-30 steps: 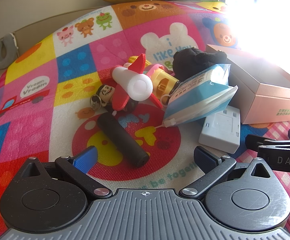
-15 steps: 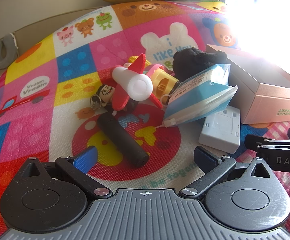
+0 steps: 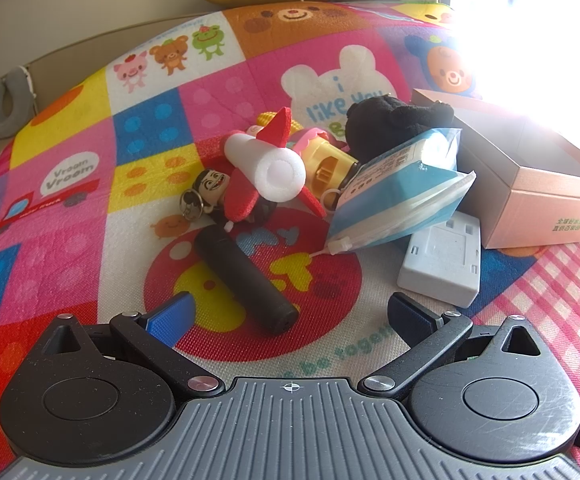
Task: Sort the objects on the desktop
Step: 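Move the right tool to the white power bank and grasp it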
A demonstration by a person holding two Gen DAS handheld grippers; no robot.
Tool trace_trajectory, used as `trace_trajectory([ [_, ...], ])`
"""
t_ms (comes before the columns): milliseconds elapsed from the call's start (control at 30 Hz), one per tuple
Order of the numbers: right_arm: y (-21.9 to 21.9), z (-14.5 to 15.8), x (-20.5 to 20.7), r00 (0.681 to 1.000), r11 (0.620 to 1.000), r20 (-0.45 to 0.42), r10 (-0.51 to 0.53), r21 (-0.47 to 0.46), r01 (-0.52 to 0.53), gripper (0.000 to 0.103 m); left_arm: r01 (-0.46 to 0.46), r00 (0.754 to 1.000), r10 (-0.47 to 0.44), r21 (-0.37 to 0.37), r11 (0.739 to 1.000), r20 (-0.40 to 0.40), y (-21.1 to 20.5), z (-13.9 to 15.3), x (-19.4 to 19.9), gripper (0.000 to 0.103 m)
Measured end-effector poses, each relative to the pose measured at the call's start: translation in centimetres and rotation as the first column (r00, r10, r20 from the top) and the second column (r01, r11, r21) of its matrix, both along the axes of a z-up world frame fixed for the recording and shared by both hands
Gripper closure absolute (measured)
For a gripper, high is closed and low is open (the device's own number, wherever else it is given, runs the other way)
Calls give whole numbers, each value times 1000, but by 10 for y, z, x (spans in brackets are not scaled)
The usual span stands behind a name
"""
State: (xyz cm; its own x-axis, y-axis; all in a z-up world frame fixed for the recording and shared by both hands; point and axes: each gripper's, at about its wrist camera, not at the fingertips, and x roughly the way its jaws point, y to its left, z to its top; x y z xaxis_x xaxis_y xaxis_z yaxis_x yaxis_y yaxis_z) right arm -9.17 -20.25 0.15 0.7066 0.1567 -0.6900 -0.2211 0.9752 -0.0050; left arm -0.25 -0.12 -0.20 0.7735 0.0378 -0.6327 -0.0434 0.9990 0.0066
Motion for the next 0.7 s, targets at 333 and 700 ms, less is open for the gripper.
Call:
trace_trajectory([
  [333, 0, 31, -1, 994, 997, 97, 60, 41, -64, 0, 51, 998, -51, -13, 999, -21, 7, 2, 3, 0],
  [700, 76, 25, 100, 999, 982, 33, 39, 183, -44, 12, 229, 971, -228, 3, 973, -65, 24, 4, -51, 0],
])
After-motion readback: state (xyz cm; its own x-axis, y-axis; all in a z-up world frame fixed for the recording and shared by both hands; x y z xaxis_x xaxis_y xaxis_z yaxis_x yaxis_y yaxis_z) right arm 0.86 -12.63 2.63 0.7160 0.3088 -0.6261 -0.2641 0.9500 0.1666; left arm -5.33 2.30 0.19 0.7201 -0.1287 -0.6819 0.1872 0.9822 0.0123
